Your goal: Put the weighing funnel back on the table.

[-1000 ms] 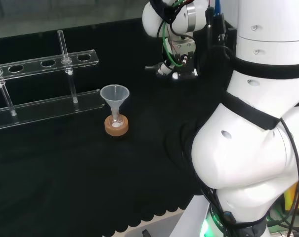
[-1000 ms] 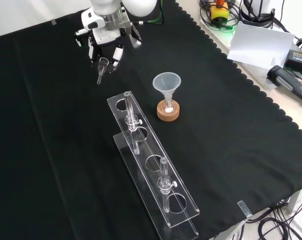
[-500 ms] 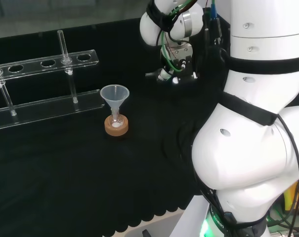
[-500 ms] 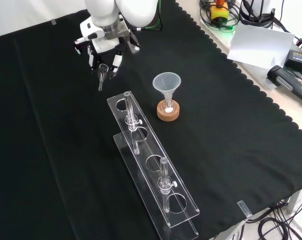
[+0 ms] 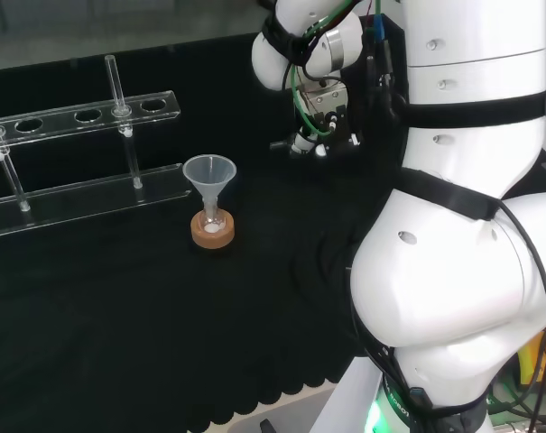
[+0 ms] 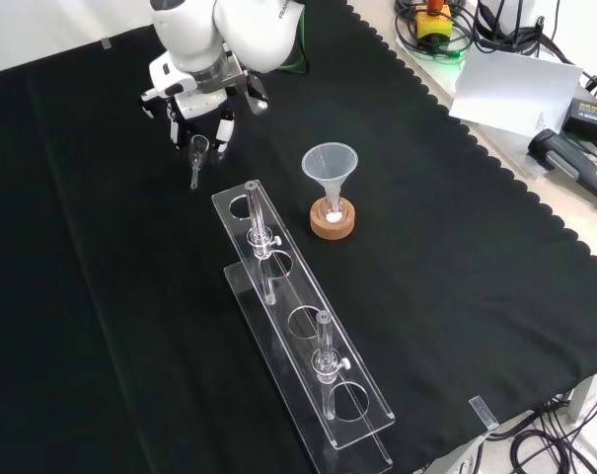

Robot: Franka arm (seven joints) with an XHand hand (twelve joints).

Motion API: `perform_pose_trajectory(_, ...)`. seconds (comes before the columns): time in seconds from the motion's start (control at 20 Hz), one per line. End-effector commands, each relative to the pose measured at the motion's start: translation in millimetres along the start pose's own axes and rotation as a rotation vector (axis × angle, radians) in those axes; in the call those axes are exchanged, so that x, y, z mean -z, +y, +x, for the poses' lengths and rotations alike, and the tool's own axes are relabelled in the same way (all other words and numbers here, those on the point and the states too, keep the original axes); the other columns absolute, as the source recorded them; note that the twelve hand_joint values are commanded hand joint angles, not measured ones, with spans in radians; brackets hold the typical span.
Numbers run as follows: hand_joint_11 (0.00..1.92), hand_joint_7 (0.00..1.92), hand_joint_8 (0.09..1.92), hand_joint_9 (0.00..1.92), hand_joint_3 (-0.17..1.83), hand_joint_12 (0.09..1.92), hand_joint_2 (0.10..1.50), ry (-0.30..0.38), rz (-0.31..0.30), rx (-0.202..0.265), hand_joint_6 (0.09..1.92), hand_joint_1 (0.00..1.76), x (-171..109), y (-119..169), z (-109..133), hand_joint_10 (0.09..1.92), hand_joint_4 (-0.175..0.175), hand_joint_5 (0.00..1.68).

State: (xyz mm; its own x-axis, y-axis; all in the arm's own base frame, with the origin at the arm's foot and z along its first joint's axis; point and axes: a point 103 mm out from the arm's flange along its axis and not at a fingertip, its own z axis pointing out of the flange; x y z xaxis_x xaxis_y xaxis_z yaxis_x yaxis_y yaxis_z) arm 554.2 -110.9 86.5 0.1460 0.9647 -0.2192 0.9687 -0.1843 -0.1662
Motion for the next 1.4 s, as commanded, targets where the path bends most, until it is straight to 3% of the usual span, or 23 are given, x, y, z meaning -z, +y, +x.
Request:
perform_pose_trajectory(0.05, 0.02, 1.69, 0.09, 1.27, 0.58, 1.57, 0.66, -0.035, 0.044, -0.01, 0.43, 1.13, -13, 5, -4, 0.09, 0.175, 1.38)
perform_pose_trajectory(0.5, 0.0, 1.51, 0.09, 1.21, 0.38, 1.55, 0.8, -0.079, 0.16, 0.014, 0.58, 1.09, -18, 7, -4, 0.09, 0.175, 1.26)
perform_pose_trajectory(0.6, 0.0, 1.39, 0.09, 1.16, 0.47, 1.52, 0.69, -0.083, 0.183, 0.021, 0.49, 0.94, -17, 7, -4, 0.09, 0.175, 1.17)
perform_pose_trajectory(0.65, 0.0, 1.33, 0.09, 1.13, 0.54, 1.5, 0.64, -0.133, 0.211, -0.039, 0.44, 0.89, -15, 6, 5, 0.09, 0.175, 1.13)
perform_pose_trajectory(0.75, 0.0, 1.2, 0.09, 1.05, 0.62, 1.45, 0.57, -0.145, 0.263, -0.013, 0.36, 0.81, -12, 5, 11, 0.09, 0.175, 0.98)
perform_pose_trajectory(0.9, 0.0, 0.89, 0.09, 0.83, 0.66, 1.36, 0.52, -0.142, 0.384, 0.032, 0.13, 0.7, -7, 4, 14, 0.09, 0.12, 0.51)
perform_pose_trajectory(1.05, 0.0, 0.54, 0.09, 0.59, 0.55, 1.25, 0.52, -0.142, 0.437, 0.061, 0.09, 0.59, 3, -1, 11, 0.09, 0.096, 0.11)
perform_pose_trajectory(1.2, 0.0, 0.27, 0.09, 0.41, 0.38, 1.12, 0.56, -0.148, 0.47, 0.085, 0.09, 0.51, 18, -10, 2, 0.09, 0.098, 0.01)
perform_pose_trajectory(1.4, 0.0, 0.17, 0.09, 0.32, 0.26, 1.0, 0.6, -0.168, 0.485, 0.103, 0.09, 0.47, 50, -22, -17, 0.09, 0.1, 0.0)
